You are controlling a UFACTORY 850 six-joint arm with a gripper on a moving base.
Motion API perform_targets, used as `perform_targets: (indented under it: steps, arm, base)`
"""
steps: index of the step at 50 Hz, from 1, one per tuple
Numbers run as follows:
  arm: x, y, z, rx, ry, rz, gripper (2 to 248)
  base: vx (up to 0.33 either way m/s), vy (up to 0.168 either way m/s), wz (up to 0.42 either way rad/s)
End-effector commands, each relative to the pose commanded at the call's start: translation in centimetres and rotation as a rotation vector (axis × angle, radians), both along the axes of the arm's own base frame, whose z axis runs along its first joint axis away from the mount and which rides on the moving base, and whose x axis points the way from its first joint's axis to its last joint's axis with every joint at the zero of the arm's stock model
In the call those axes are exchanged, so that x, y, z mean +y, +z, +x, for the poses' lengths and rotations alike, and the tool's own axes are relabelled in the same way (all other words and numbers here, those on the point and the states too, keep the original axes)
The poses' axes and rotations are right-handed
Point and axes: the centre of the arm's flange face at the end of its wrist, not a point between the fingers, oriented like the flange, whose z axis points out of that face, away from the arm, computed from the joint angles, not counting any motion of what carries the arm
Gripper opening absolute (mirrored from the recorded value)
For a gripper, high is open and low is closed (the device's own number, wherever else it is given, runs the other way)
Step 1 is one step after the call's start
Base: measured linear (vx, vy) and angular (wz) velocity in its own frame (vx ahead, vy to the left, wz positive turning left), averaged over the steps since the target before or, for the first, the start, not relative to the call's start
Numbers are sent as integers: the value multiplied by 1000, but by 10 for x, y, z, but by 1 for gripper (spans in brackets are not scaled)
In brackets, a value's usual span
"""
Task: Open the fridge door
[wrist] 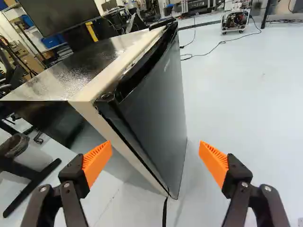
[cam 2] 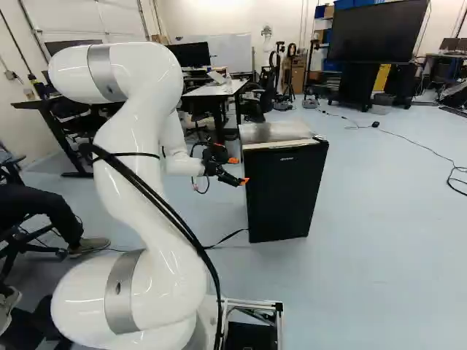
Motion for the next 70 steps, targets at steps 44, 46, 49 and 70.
perform_targets:
  steps: [44,46,49,70]
  arm:
    - [3,-1,17,-20,-4,6,247]
    - [2,-1,17,-21,-5,6,247]
    - [2,-1,18,-22,-6,6,247]
    - [-6,-2,25,-29,-24,8,247]
  base:
    - [0,0,0]
    - [0,0,0]
    - [0,0,0]
    - [0,0,0]
